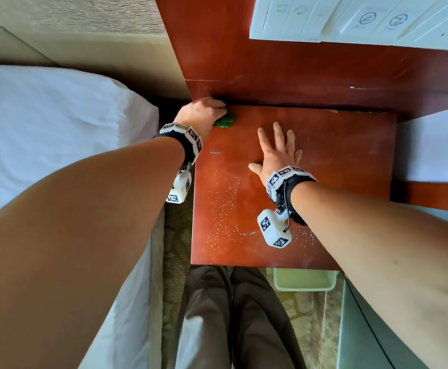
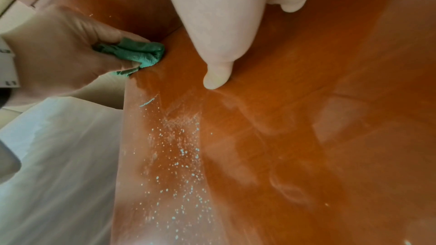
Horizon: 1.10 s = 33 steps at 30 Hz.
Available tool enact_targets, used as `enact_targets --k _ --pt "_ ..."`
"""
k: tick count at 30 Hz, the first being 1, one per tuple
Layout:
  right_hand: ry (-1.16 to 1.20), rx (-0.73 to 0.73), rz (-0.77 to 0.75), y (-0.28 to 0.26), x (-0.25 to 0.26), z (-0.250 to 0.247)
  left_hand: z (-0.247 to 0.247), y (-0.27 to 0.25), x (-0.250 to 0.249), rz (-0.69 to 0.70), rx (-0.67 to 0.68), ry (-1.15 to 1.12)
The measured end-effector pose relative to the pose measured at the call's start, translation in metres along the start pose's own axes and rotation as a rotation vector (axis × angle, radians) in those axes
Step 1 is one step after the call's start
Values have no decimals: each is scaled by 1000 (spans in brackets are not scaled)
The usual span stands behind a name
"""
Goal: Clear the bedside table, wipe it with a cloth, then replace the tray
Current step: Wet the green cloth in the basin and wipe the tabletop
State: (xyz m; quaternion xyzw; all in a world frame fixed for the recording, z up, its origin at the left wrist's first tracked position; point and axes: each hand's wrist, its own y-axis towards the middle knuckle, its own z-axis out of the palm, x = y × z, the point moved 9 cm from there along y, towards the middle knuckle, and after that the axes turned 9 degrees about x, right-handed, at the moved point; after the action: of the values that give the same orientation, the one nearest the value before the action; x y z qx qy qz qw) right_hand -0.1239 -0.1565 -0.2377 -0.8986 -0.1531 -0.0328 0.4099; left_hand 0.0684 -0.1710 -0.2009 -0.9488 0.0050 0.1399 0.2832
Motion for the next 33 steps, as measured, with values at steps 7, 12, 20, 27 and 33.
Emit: enact_targets --k 7,12,20,27,33 --pt "-32 48 25 0 1 2 17 -30 18 -160 7 -125" --pt "-48 48 38 -1 1 0 39 -54 1 -216 79 -133" --pt "-41 0 16 -2 1 0 83 -83 -15 -148 116 -113" --pt "-74 39 39 1 1 2 29 -59 -5 -208 -25 -147" --pt "-82 40 51 3 1 2 -1 -26 -14 -213 -98 -196"
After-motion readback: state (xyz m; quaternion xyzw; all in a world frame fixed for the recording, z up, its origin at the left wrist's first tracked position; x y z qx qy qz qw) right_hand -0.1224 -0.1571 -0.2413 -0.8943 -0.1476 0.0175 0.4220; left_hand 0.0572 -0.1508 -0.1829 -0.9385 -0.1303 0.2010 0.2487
